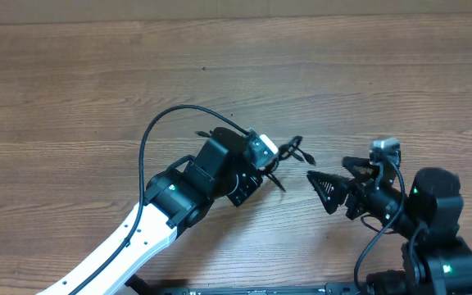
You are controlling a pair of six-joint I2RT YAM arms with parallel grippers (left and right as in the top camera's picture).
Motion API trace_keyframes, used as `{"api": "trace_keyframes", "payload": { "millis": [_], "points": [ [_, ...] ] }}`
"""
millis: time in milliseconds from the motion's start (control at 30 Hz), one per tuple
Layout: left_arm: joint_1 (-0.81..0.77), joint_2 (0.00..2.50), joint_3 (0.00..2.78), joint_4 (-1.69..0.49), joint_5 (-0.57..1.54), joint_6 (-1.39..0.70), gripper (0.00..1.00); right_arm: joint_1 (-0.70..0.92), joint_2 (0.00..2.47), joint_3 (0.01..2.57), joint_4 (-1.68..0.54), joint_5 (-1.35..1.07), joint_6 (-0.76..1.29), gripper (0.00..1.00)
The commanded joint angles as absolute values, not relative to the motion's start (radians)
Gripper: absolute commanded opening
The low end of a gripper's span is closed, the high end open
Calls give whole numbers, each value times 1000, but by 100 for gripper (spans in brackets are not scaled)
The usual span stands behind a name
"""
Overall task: Untangle cables
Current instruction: 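Move the right gripper toward the hanging cable held by the left gripper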
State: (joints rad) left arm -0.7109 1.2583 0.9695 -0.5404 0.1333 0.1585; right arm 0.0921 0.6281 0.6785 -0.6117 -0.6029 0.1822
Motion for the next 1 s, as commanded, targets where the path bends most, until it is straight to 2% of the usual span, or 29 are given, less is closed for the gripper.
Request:
{"api": "trace_keyframes", "payload": {
  "millis": [0, 100, 267, 533, 867, 967],
  "points": [
    [-706, 1240, 991, -549, 377, 308, 4, 90, 655, 708, -614, -723, 173, 100],
    [-705, 1234, 991, -579, 467, 389, 4, 90, 665, 708, -624, -721, 172, 100],
    [-705, 1208, 991, -603, 468, 402, 4, 90, 664, 708, -643, -705, 143, 100],
    [-705, 1177, 991, -603, 334, 394, 4, 90, 664, 708, -643, -705, 144, 100],
    [-705, 1178, 991, -600, 15, 124, 4, 90, 663, 720, -628, -713, 192, 100],
    [-705, 1178, 991, -568, -6, 15, 4, 90, 664, 720, -616, -712, 237, 100]
  ]
}}
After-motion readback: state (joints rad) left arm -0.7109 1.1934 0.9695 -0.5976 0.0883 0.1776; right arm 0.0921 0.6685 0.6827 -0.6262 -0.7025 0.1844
